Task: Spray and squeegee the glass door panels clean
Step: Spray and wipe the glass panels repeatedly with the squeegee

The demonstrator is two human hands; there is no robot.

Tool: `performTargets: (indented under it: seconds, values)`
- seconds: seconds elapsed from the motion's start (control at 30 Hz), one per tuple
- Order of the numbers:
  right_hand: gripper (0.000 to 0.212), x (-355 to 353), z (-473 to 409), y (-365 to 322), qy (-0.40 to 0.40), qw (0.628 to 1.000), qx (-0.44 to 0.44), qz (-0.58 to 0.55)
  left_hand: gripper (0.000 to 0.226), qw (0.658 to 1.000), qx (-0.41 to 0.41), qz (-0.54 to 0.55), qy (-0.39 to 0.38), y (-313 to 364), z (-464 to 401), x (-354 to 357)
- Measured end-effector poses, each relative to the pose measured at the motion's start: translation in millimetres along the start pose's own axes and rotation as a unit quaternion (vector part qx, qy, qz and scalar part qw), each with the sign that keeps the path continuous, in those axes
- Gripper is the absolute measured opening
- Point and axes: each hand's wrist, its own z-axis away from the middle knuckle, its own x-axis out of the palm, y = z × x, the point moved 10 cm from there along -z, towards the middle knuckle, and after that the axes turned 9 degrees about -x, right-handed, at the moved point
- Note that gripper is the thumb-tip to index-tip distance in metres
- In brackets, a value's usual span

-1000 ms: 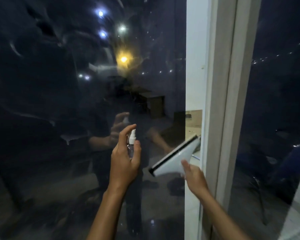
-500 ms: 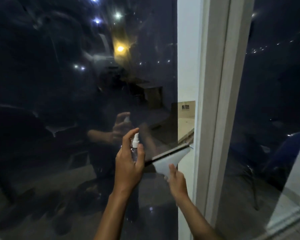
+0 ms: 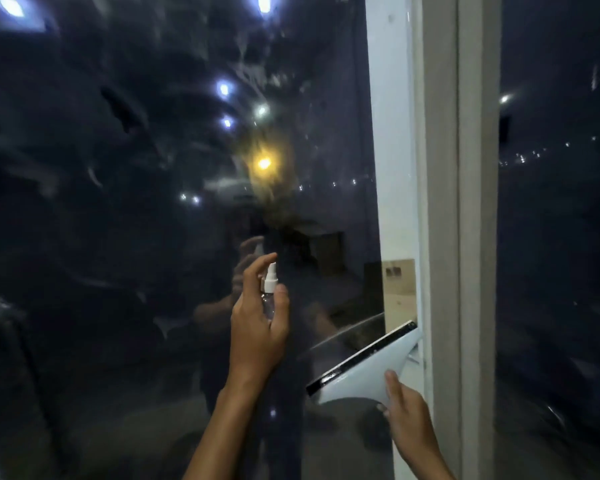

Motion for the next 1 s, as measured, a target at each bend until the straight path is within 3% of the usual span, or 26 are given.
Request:
performTargets:
  seconds: [0.2,0.43,0.8,1.0]
  values:
    - [0.045,23,-66,-185,0.002,0.983,-0.175,0.049,0.034,0.994,0.089,-0.016,0.055,73,-103,-61]
    - [0.029,47,-108,-358,-0.021,0.945,-0.321,0.065,0.035,0.979,0.161,-0.085,0.096,145,-196,-105]
    - [0.038,58,-115,-440,-0.036,0.908,-0.410,0.081,0.033,0.939,0.237,-0.219,0.122,213,-264,-131]
    - [0.039,71,-118,-448,-0.054,0.907,-0.405,0.099,0.040,0.939,0.247,-0.180,0.157,223,-278,-146]
